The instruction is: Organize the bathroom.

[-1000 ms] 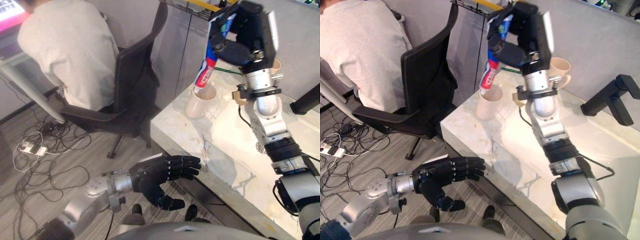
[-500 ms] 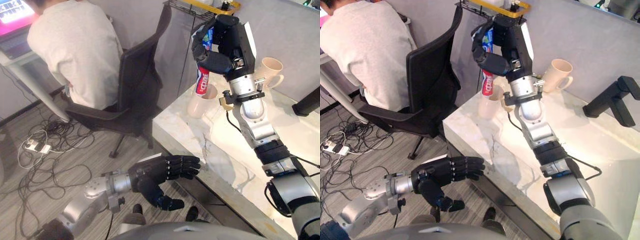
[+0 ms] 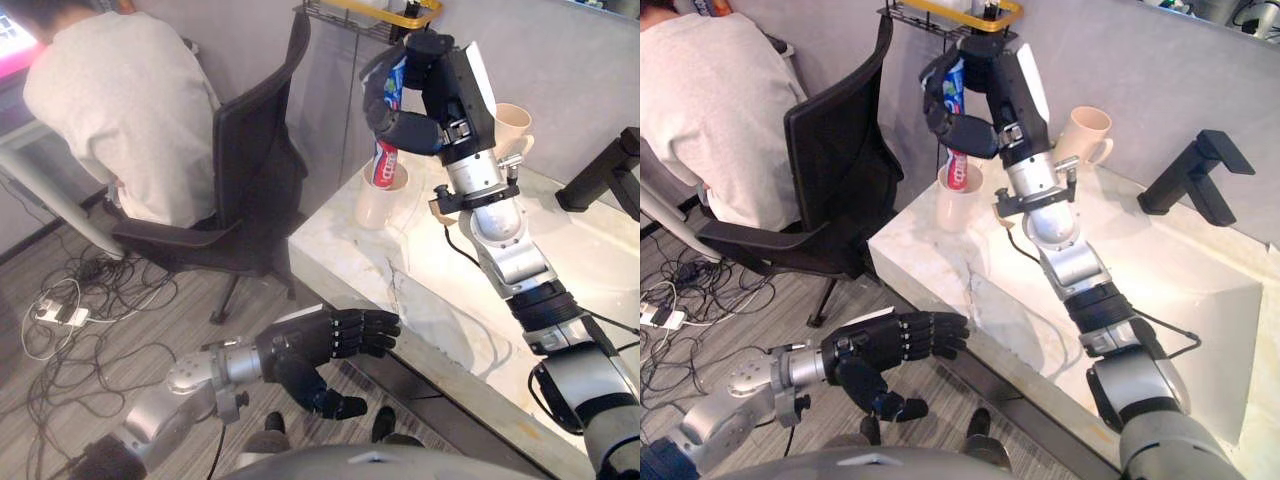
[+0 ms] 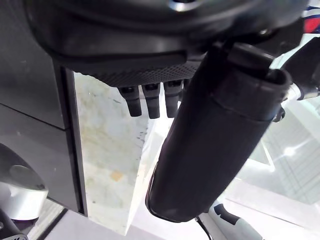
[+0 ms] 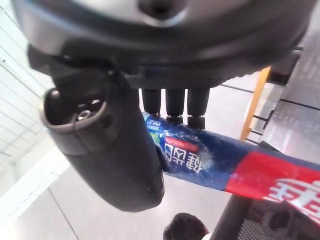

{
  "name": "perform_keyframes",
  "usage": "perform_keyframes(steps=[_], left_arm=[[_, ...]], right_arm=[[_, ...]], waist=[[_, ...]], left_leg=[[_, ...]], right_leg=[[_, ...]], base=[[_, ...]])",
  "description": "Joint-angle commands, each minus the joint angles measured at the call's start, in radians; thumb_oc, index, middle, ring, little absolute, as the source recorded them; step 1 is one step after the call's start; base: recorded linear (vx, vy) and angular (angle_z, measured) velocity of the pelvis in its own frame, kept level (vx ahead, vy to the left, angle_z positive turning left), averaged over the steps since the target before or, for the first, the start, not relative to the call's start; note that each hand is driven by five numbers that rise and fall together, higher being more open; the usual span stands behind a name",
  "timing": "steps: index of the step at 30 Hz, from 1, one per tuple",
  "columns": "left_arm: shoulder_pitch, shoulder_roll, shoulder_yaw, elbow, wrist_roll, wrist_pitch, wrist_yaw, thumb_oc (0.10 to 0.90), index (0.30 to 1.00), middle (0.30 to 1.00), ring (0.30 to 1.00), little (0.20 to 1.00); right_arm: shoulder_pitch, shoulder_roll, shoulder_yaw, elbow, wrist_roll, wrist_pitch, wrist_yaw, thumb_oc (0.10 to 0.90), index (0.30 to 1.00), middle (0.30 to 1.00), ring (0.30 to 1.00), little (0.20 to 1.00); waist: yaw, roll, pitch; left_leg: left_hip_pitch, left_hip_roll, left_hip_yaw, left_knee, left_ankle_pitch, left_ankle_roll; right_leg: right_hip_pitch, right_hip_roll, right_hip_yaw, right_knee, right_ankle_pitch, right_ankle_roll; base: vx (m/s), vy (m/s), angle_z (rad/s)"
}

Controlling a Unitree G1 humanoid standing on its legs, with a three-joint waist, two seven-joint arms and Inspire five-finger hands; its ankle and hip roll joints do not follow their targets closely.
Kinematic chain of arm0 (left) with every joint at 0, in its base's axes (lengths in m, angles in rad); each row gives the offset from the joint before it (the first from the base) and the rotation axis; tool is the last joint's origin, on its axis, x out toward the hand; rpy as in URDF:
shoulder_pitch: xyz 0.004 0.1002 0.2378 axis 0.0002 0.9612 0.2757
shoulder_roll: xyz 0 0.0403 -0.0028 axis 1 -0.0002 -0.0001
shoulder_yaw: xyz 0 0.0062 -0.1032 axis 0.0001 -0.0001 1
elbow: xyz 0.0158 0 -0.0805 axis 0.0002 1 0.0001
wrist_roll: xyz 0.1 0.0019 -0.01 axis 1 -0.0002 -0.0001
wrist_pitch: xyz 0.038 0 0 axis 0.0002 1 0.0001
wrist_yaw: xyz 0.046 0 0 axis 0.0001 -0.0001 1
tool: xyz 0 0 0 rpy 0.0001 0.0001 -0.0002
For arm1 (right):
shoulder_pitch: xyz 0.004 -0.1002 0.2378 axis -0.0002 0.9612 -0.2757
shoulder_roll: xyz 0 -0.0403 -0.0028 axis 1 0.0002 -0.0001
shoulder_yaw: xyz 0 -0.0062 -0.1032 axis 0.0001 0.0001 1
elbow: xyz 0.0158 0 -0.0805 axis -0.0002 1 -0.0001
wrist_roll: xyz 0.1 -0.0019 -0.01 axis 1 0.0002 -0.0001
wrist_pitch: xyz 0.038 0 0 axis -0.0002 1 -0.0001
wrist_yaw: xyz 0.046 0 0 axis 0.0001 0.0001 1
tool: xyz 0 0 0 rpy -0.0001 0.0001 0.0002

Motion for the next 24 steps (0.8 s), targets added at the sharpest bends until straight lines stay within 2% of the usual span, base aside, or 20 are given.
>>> perform_keyframes(steps=[1, 12, 24], left_arm=[[-0.133, -0.038, -0.038, -0.059, -0.086, -0.041, -0.021, 0.800, 0.900, 0.900, 0.900, 0.900], [-0.150, -0.065, 0.001, -0.051, -0.088, 0.030, -0.030, 0.800, 0.900, 0.900, 0.900, 0.900], [-0.138, -0.068, 0.023, -0.041, -0.089, 0.053, -0.044, 0.800, 0.900, 0.900, 0.900, 0.900]], right_arm=[[-0.205, -0.012, -0.034, -0.067, 0.018, -0.051, -0.061, 0.400, 0.300, 0.300, 0.300, 0.300], [-0.240, -0.002, -0.031, -0.033, -0.049, -0.024, -0.089, 0.400, 0.300, 0.300, 0.300, 0.300], [-0.251, -0.023, -0.026, 0.033, -0.083, -0.058, -0.107, 0.400, 0.300, 0.300, 0.300, 0.300]], waist=[[0.013, 0.048, -0.094], [0.026, 0.051, -0.101], [0.026, 0.056, -0.095]], left_leg=[[0.007, 0.064, -0.037, 0.020, -0.041, -0.034], [-0.005, 0.067, -0.056, 0.016, -0.030, -0.041], [-0.004, 0.075, -0.041, 0.022, -0.024, -0.045]], right_leg=[[0.096, -0.020, 0.011, 0.081, -0.213, 0.136], [0.095, -0.015, -0.007, 0.085, -0.216, 0.125], [0.097, -0.014, -0.016, 0.084, -0.217, 0.119]], base=[[0.00, 0.000, 0.00], [0.00, -0.006, 0.00], [0.03, -0.026, 0.00]])
